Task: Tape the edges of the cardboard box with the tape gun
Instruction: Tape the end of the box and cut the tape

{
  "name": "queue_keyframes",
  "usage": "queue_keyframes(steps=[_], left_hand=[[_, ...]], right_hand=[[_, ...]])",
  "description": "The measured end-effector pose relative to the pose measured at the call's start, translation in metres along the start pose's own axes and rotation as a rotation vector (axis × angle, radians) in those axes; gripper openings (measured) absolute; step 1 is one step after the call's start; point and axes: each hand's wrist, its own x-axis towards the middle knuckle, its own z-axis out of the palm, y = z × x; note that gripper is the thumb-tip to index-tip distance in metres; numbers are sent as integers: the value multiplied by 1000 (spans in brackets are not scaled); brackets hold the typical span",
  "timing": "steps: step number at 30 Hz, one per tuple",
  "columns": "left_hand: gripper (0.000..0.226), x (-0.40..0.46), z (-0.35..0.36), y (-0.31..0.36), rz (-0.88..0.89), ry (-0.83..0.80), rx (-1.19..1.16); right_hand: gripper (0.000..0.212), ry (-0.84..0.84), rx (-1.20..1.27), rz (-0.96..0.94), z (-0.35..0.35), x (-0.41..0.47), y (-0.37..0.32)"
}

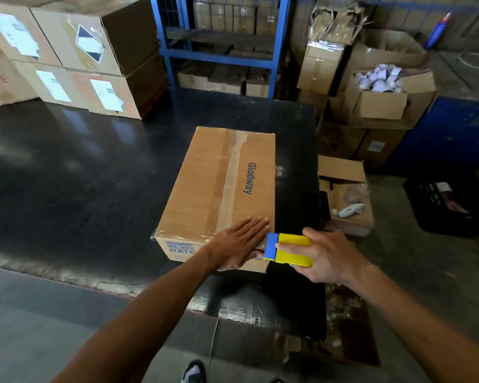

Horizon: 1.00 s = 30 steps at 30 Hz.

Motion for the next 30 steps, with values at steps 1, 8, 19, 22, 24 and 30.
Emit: queue_keyframes(steps=[1,8,19,22,24,30], left_hand=[[68,0,1,-2,0,0,5],[68,0,2,-2,14,39,25],[69,1,-4,4,-32,25,27],[69,5,-4,7,-31,55,26],[69,5,-3,9,-33,59,28],[69,36,-12,39,-244,58,-58]], right_hand=[[64,7,14,4,2,-2,2],[57,17,33,-95,2,-23,32],[69,3,-17,-63,35,-21,23],[65,4,-55,-33,40,-24,12],[63,-25,-102,16,47,-24,0],[67,-115,-78,180,54,-22,-15]])
